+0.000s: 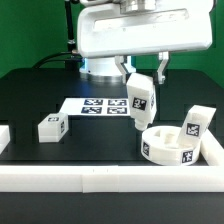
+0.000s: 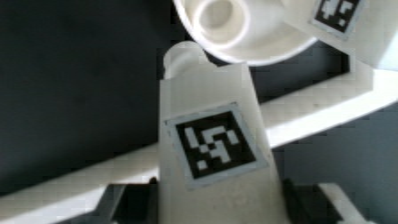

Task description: Assemble stool

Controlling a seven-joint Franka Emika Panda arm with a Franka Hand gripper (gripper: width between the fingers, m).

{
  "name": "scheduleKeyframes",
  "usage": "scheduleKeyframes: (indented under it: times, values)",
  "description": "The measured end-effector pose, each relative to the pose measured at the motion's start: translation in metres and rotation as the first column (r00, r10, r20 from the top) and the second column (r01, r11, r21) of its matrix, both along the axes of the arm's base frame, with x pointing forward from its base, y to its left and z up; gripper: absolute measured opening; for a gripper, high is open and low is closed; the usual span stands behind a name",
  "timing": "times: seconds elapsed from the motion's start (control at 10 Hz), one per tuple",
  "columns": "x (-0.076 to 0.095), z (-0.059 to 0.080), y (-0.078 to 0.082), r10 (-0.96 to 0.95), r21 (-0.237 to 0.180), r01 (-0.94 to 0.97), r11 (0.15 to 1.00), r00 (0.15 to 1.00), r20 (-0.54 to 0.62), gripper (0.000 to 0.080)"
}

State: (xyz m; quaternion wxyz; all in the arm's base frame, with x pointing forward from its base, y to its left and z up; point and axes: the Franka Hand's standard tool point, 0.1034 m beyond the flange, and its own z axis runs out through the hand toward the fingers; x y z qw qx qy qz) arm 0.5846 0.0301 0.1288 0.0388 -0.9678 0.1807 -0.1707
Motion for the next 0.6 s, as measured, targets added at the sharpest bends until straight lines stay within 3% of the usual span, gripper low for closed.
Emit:
scheduleKeyframes:
  times: [0.2,0.4,0.6]
  values:
    - [-0.002,-0.006,-0.001,0.004,-0.035,-0.002,0.999,0.998,0.063,0.0325]
    - [-0.004,-0.003,0.000,-0.035,-0.020,0.037,0.999,0.995,0.096,0.0325]
    - [-0.003,-0.005,0.024,-0.002,-0.043,0.010,0.999,0.984,0.176,0.0325]
